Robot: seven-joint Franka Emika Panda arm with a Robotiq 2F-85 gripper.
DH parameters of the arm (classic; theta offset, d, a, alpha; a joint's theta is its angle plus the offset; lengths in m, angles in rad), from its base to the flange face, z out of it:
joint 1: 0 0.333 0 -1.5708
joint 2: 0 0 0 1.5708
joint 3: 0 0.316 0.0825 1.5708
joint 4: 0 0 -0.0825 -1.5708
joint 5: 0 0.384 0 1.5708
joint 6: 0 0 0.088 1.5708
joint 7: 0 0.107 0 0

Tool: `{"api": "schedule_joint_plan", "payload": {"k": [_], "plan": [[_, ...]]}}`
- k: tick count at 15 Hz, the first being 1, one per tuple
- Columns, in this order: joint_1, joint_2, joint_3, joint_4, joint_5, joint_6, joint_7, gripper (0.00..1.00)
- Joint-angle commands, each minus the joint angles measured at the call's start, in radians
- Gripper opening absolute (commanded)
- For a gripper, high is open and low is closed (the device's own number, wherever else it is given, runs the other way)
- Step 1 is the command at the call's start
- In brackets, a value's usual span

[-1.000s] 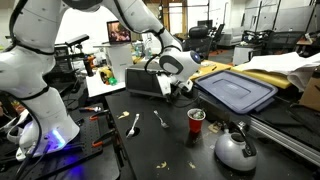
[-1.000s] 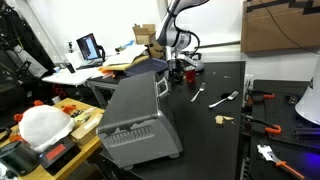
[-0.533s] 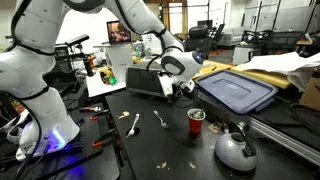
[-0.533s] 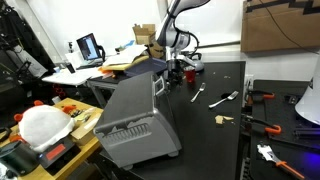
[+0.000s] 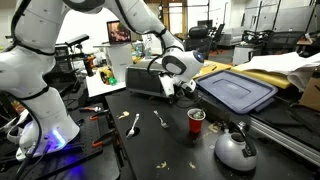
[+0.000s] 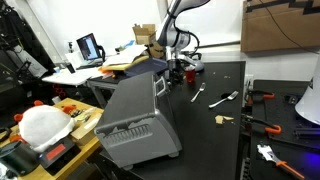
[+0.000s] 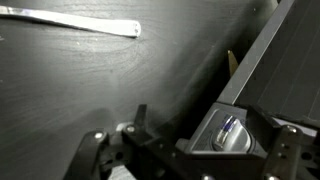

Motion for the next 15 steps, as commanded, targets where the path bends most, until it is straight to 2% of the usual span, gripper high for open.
{"api": "schedule_joint_plan", "payload": {"k": [1,8,15], "plan": [[0.006,-0.005,-0.003,0.014,-0.030,0.021,0.008,1.00],[0.005,-0.021,0.009,0.010,-0.101,0.052,-0.003,1.00],[-0.013,-0.121,0.009,-0.011,-0.161,0.043,-0.085,1.00]]}}
